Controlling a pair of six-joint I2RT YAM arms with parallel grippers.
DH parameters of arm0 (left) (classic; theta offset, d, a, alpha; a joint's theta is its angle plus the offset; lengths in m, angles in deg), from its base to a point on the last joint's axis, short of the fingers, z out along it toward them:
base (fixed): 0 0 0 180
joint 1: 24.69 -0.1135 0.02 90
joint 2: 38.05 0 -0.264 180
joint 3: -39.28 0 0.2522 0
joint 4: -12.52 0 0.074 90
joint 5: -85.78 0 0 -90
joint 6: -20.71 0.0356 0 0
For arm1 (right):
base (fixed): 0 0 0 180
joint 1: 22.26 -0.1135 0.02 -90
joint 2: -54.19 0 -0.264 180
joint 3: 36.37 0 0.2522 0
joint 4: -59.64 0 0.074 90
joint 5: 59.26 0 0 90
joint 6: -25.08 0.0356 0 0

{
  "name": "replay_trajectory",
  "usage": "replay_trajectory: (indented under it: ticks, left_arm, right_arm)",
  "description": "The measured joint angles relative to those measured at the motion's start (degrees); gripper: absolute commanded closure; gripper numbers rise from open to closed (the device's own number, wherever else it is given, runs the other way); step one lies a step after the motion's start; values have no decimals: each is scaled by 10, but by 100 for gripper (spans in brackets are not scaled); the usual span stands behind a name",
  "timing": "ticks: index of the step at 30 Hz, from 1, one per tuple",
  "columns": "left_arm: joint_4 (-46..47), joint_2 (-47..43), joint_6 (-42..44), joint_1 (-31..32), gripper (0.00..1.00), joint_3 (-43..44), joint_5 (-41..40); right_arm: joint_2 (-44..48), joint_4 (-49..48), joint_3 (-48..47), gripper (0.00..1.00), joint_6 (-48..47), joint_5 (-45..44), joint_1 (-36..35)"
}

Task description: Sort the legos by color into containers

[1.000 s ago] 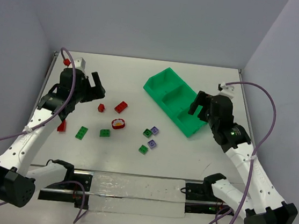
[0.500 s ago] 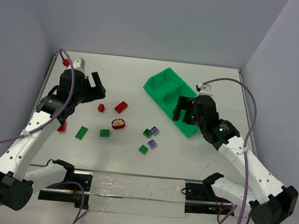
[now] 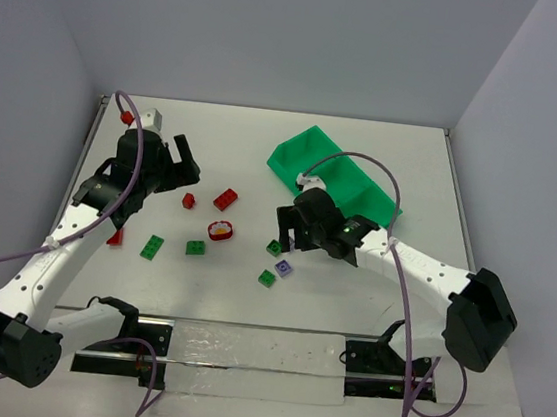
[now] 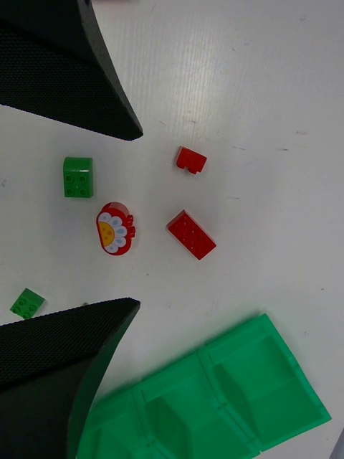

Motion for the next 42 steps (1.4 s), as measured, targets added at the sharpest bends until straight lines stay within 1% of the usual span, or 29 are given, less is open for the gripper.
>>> replay_trajectory:
  ticks: [7, 15, 19, 23, 25, 27, 34, 39, 40, 42]
  left_arm:
    - [0, -1, -2, 1, 1, 0, 0]
    - [0, -1, -4, 5, 1, -7, -2]
    - [0, 0, -8, 6, 1, -9, -9]
    - [-1, 0, -11, 6, 1, -9, -14]
    - [-1, -1, -11, 6, 1, -9, -15]
    - [-1, -1, -11, 6, 1, -9, -15]
    - [-1, 0, -11, 6, 1, -9, -15]
    - [-1, 0, -11, 6, 1, -9, -15]
    - [-1, 0, -11, 6, 1, -9, -15]
    - [-1, 0, -11, 6, 1, -9, -15]
  right_arm:
    - [-68, -27, 1, 20, 10, 8, -32]
    - [-109, -48, 16, 24, 17, 20, -48]
    - [-125, -52, 18, 30, 17, 24, -49]
    - [-130, -56, 21, 32, 17, 26, -50]
    - [-130, -59, 25, 37, 18, 26, -51]
    - [-130, -60, 29, 40, 18, 26, -52]
    - [-144, -64, 31, 44, 20, 22, -52]
    - [-153, -63, 31, 43, 23, 15, -53]
    - [-153, -63, 31, 45, 24, 13, -53]
    - [-153, -63, 33, 55, 24, 10, -54]
